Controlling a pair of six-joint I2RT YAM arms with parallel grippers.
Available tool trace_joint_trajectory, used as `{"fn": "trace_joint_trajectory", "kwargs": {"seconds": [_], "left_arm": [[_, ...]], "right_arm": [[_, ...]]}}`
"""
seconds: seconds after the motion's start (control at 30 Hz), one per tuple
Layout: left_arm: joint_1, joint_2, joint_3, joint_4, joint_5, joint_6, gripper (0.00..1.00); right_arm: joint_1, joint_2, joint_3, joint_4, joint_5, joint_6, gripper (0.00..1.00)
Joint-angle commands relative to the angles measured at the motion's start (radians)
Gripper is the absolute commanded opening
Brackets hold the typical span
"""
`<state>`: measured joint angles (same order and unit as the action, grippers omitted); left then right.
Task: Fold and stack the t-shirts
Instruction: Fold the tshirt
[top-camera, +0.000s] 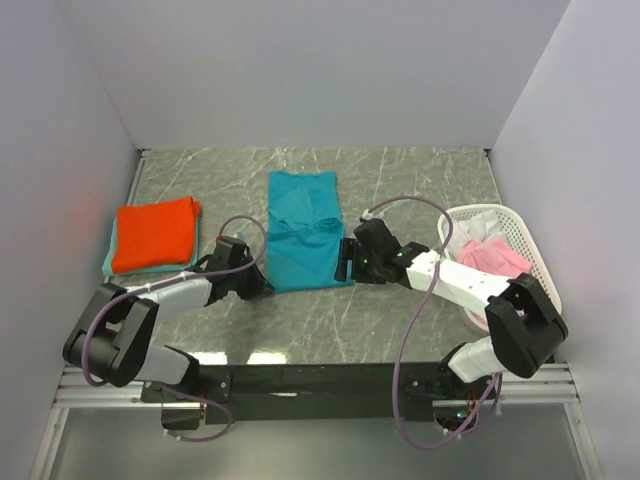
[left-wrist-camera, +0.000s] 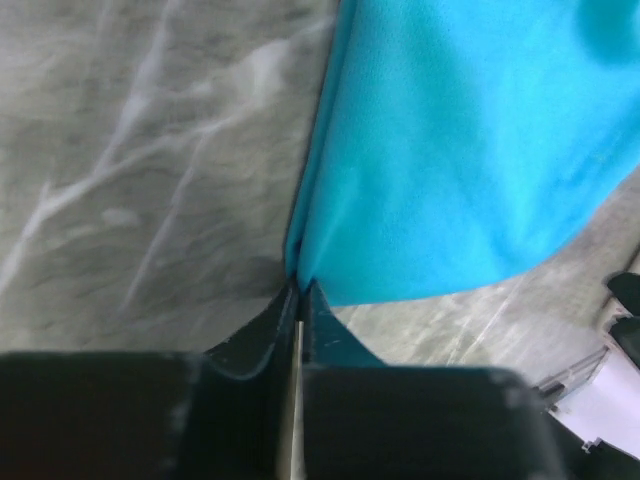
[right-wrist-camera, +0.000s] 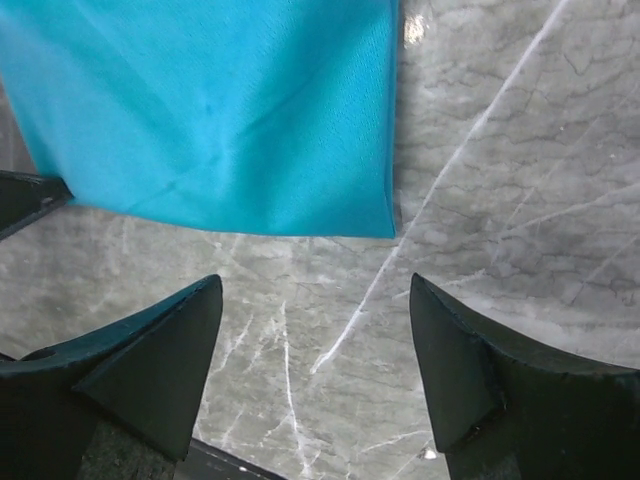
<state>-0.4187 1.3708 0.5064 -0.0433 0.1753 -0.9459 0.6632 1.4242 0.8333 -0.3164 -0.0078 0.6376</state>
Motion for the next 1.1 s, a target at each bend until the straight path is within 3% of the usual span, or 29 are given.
{"fn": "trace_joint_trajectory", "kwargs": {"seconds": [0.0,0.47,0.77,0.87,1.07], "left_arm": [[-0.002,0.027,0.014,0.02,0.029,0.016,0.01],[-0.003,-0.087,-0.075,0.003,0.023,0.01,0.01],[-0.003,-0.11,-0.091,-0.004,0.013,0.015,0.01],[-0.003,-0.113,-0.095,-0.003,0.007,0.013,0.01],[-0.003,-0.102,-0.095,-0.003,0.001,0.012,0.01]], "right_arm": [[-0.007,0.012,-0.011,0.025,0.011,-0.007,0.81],[-0.01,0.062,-0.022,0.083,-0.063,-0.029,0.75],[-0.01,0.134,-0.022,0.108,-0.121,-0.03,0.63],[-0.01,0.145,-0.034,0.12,-0.135,-0.027,0.55],[-0.01,0.179,-0.023,0.131,-0.146,-0.027,0.27]]}}
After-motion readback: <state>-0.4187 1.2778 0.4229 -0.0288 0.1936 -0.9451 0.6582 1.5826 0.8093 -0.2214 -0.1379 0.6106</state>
